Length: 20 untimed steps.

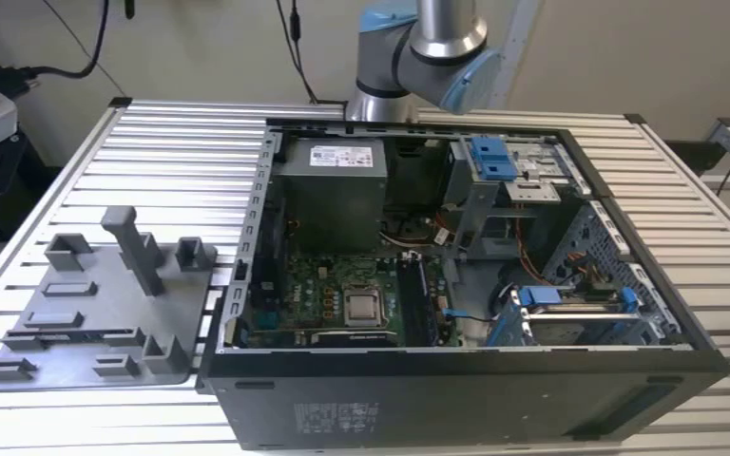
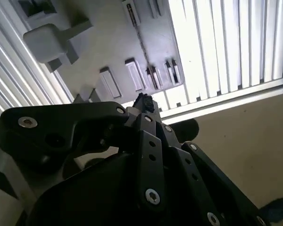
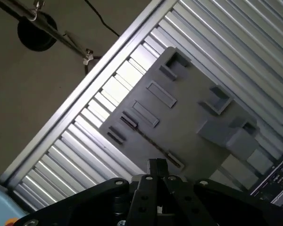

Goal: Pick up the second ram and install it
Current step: 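Pick up the second ram and move it above second insertion slot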

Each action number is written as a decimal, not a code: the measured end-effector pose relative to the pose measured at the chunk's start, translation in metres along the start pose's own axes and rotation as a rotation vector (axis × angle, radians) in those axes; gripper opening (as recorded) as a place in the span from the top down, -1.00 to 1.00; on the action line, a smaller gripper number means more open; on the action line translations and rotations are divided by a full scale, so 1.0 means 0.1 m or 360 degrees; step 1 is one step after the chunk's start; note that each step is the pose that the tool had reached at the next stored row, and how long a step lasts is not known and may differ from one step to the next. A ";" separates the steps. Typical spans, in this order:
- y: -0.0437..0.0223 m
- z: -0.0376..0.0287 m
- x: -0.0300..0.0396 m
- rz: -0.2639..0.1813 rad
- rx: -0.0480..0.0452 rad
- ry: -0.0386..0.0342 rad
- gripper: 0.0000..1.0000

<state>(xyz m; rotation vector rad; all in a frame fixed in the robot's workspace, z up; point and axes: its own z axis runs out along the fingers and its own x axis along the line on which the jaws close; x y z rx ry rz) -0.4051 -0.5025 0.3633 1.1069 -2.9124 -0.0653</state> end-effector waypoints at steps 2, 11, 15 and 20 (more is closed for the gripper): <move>0.000 0.001 0.000 -0.0057 0.0000 0.0003 0.79; 0.000 0.006 0.000 -0.0317 0.0003 0.0015 0.79; -0.001 0.008 0.000 -0.0427 0.0004 0.0021 0.79; -0.001 0.013 0.000 -0.0573 0.0005 0.0028 0.79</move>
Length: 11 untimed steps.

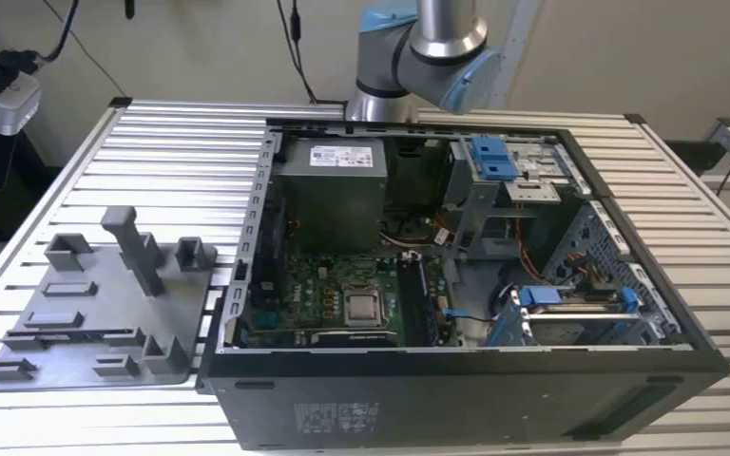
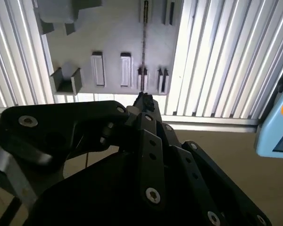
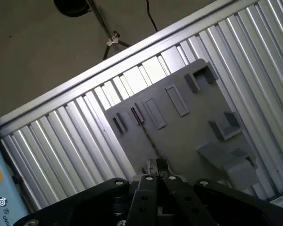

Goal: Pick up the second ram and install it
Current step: 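Pick up the second ram and move it above second insertion slot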

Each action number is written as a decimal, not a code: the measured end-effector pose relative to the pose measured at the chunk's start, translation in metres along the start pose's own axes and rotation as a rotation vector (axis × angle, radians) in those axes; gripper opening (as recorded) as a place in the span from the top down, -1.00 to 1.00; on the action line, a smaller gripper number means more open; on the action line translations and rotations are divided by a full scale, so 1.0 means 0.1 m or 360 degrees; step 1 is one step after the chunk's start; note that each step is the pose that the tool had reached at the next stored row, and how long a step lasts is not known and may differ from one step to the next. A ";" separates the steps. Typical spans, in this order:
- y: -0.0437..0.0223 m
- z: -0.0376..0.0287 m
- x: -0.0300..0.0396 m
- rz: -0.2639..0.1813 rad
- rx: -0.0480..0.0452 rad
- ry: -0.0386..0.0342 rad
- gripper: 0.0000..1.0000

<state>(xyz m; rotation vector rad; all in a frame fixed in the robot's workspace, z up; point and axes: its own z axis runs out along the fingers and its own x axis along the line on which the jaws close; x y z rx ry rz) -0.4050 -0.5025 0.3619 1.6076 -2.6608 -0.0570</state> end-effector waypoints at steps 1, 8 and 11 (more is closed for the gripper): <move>0.000 0.001 0.000 -0.0028 0.0000 0.0002 0.79; 0.000 0.010 0.000 -0.0229 0.0002 0.0011 0.79; -0.001 0.013 0.000 -0.0316 0.0007 0.0014 0.79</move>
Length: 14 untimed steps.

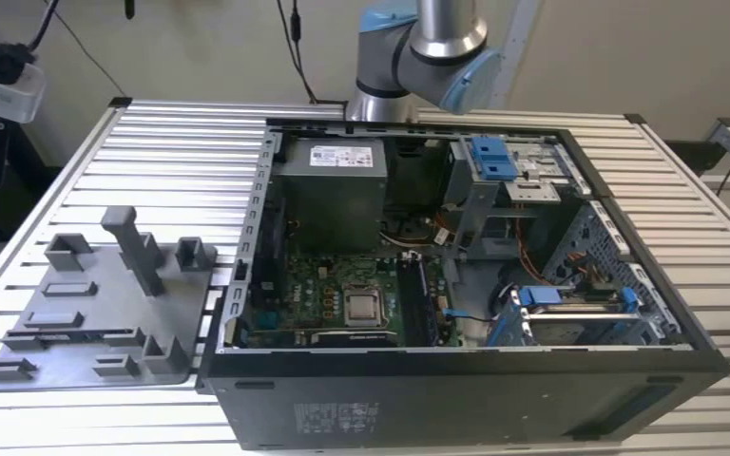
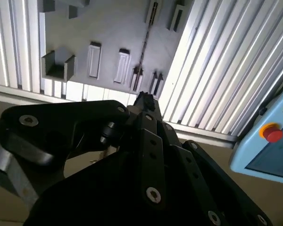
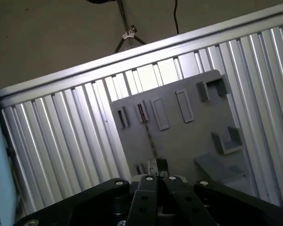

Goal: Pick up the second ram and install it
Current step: 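Pick up the second ram and move it above second insertion slot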

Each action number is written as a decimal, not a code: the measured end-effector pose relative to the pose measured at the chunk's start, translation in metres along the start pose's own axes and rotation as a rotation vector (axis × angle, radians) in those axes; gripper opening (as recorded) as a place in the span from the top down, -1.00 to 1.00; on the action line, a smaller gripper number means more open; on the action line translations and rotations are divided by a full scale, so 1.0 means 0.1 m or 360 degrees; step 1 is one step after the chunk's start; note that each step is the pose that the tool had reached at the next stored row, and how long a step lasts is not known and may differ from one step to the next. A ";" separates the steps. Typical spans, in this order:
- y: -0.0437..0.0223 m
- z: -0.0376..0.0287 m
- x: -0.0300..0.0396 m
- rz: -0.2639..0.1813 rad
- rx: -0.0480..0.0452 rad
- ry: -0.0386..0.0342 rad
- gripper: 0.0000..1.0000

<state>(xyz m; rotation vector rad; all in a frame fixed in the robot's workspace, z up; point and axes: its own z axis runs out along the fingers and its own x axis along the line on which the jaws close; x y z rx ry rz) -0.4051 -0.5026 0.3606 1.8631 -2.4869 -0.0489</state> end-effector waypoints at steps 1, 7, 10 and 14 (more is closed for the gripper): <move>0.000 0.003 -0.001 -0.0029 0.0005 0.0000 0.79; -0.001 0.028 -0.001 -0.0151 0.0066 -0.0012 0.79; -0.001 0.036 -0.002 -0.0213 0.0071 -0.0013 0.79; 0.019 0.046 0.000 -0.0267 0.0071 -0.0015 0.79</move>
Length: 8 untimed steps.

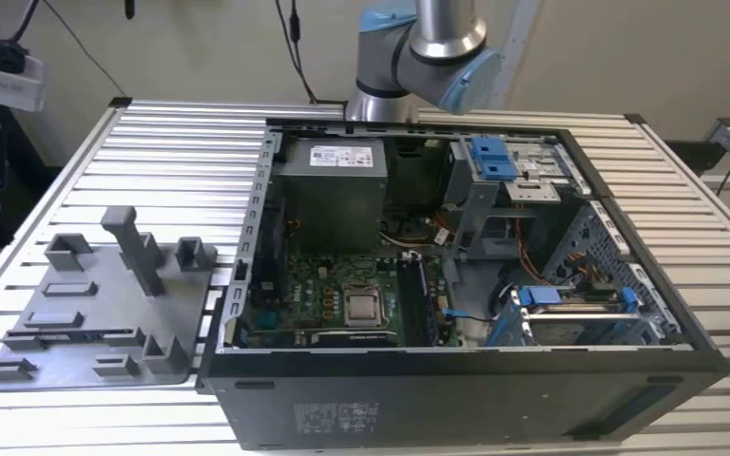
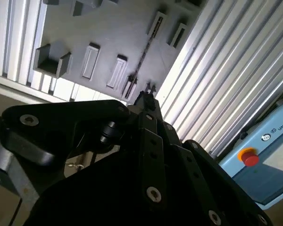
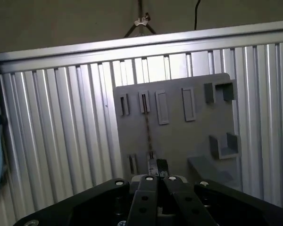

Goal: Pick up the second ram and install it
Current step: 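Pick up the second ram and move it above second insertion slot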

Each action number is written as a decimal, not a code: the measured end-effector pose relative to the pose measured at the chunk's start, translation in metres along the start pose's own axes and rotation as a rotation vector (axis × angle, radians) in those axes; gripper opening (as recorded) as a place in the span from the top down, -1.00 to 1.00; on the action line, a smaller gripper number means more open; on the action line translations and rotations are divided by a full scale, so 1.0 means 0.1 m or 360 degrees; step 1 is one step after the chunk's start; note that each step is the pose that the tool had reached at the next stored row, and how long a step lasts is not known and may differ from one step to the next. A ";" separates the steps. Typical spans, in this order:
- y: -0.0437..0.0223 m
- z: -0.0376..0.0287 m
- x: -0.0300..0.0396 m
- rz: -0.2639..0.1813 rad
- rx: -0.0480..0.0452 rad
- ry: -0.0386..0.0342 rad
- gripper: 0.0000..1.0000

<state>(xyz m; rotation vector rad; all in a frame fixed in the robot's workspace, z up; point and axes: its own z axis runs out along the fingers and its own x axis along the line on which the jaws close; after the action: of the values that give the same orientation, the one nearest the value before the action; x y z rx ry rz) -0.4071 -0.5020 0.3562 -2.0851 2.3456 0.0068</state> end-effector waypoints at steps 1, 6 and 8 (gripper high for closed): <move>0.005 0.003 0.000 -0.0012 0.0000 -0.0001 0.79; 0.036 0.009 0.002 -0.0060 -0.0001 -0.0009 0.79; 0.037 0.009 0.003 -0.0061 -0.0001 -0.0009 0.79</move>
<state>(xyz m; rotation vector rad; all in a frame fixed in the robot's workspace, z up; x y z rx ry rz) -0.4107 -0.5019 0.3553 -2.1264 2.3024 0.0133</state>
